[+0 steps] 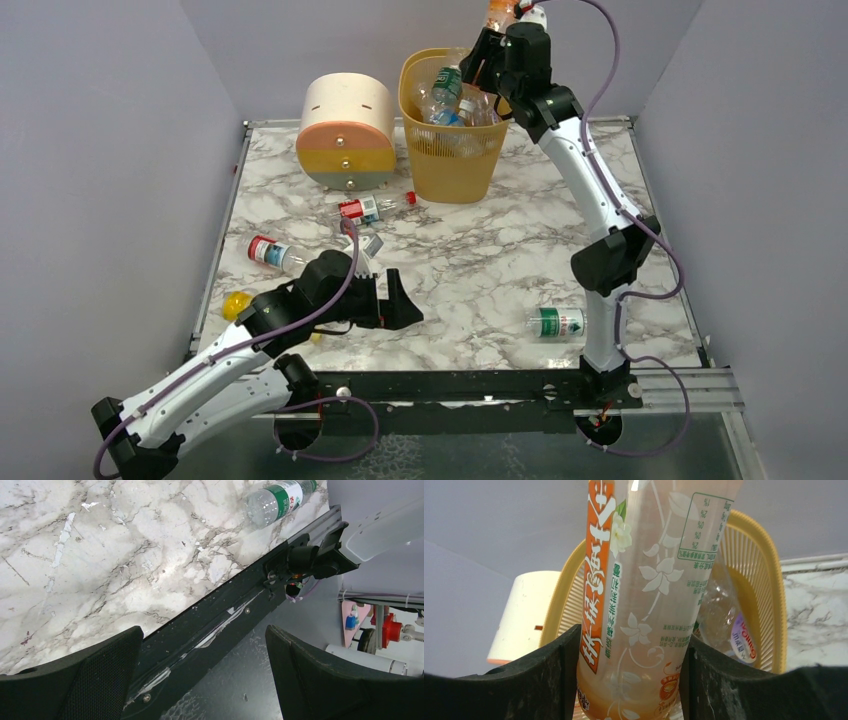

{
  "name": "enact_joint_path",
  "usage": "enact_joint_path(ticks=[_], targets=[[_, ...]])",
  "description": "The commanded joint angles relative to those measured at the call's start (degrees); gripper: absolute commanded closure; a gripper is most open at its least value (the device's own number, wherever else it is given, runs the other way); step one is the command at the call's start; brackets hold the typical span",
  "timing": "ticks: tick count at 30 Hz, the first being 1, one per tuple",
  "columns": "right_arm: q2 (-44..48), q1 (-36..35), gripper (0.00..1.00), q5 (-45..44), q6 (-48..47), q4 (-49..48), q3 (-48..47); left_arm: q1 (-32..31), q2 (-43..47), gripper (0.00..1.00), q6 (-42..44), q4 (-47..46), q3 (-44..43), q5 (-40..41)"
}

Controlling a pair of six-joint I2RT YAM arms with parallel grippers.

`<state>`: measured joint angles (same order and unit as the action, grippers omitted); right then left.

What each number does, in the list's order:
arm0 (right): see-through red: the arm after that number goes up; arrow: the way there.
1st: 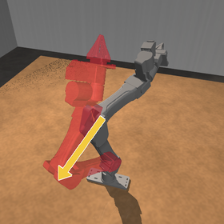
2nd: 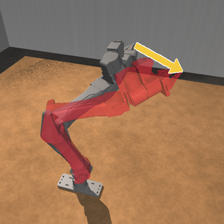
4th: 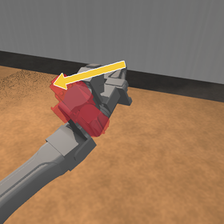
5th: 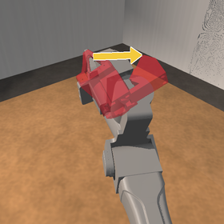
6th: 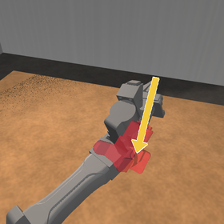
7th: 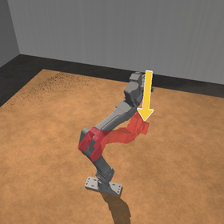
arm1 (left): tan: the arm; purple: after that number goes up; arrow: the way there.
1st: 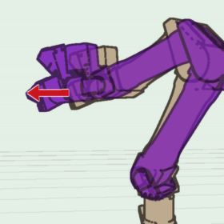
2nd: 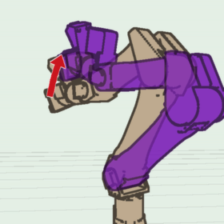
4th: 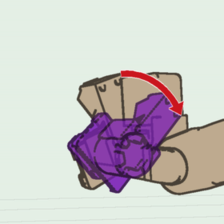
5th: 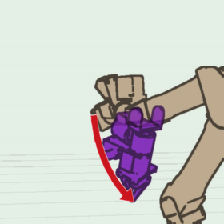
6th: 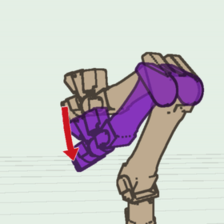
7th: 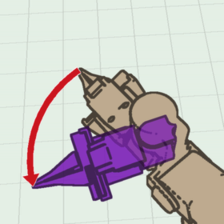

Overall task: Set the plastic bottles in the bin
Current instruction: Place the plastic bottle in the trash bin.

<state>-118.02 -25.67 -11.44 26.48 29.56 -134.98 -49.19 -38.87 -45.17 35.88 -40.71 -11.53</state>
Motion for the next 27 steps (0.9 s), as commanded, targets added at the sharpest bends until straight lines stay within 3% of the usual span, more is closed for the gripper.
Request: enact_joint_path(ticks=[1,15,21,27], targets=[[-0.75,-0.26,0.64,-4.56,-5.68,-6.3,-2.8,0.13,-0.69,0.01,0.65,-1.8,-0.24,-1.04],[-2.73,-1.43,0.63,-5.35,-11.23,-8.38,-0.54,0.12,-2.52,0.01,0.71,-4.02,0.47,-1.54],[-2.86,-2.8,0.48,-5.79,-11.57,-6.76,0.03,0.14,-2.09,0.01,0.28,-4.0,0.72,-1.54],[-1.02,-3.12,0.4,-6.63,-11.38,-6.44,3.55,0.11,-1.45,0.01,-0.23,-4.01,0.81,-1.65]])
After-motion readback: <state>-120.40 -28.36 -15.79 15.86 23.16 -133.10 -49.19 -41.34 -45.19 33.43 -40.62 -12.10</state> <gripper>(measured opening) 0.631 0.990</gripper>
